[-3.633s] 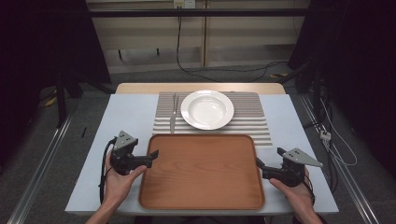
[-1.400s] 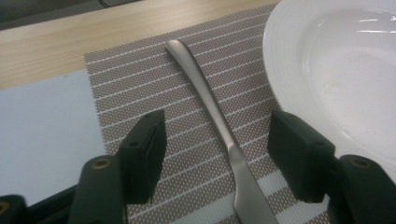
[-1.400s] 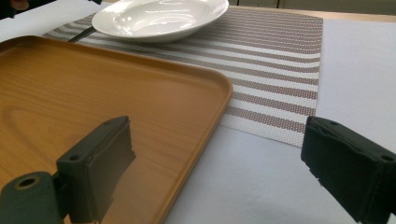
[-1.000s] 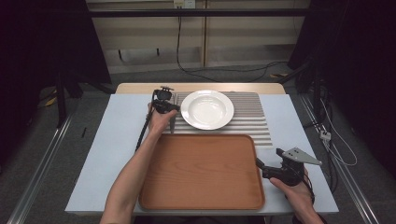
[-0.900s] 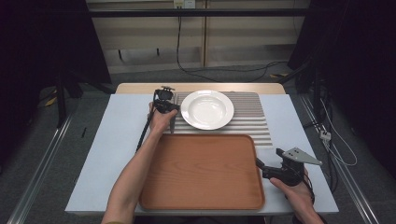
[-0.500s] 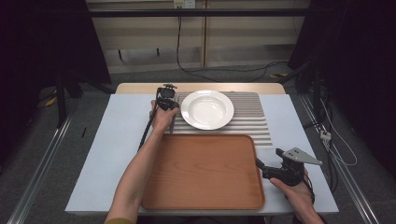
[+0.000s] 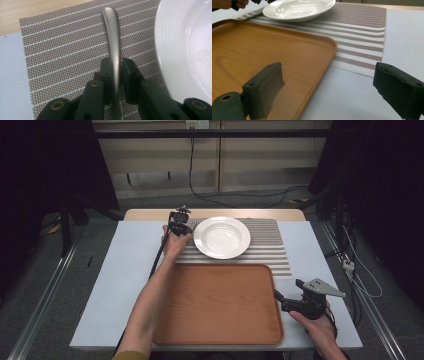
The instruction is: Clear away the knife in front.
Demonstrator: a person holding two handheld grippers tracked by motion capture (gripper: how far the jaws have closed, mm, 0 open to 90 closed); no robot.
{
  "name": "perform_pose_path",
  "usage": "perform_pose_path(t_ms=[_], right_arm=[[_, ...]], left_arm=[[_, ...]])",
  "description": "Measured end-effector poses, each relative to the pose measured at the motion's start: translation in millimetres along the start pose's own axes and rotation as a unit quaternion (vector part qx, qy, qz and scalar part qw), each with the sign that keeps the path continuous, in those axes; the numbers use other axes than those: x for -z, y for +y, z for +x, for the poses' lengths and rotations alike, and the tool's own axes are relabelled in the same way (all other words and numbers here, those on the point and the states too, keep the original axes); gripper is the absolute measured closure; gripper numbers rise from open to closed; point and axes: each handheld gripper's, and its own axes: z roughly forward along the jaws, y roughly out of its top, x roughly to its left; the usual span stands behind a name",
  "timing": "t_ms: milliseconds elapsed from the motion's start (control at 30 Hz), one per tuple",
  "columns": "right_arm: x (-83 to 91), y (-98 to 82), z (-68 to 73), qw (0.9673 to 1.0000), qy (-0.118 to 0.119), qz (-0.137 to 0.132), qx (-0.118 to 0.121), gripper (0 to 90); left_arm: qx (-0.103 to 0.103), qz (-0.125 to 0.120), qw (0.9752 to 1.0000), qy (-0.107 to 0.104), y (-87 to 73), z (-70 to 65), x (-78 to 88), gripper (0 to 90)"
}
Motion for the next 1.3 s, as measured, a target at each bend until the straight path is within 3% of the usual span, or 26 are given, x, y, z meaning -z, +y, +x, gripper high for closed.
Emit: perform_pose_path(t_ms=[167,233,367,500,933,1300], right_arm=[[-0.3,0.2,0.2,1.0000,0.001,0.000,0.000,8.8],[-0.1,0.1,-0.1,1.0000,0.001,0.000,0.000,8.8],[0.4,0.1,0.2,1.0000,0.000,-0.001,0.000,8.8],[0.7,0.1,0.1,1.0000,0.000,-0.001,-0.001,8.8],[-0.2,0.1,-0.1,1.0000,0.000,0.001,-0.001,8.8],[-1.1,0.2,0.4,1.0000,-0.001,0.001,-0.001,8.8]], left_arm=[[0.005,0.002,1.0000,-0.003,0.6,1.7,-0.3,79.9],[-0.005,0.002,1.0000,-0.001,0.5,0.5,0.0,79.8],[0.003,0.000,1.0000,-0.007,0.3,2.5,-0.1,80.0],[0.018,-0.002,0.9994,-0.028,0.1,8.0,0.3,80.1],[0.008,-0.012,0.9994,-0.032,4.4,16.0,12.1,80.1],[-0.019,-0.022,0.9989,-0.037,9.7,18.9,34.2,80.1]])
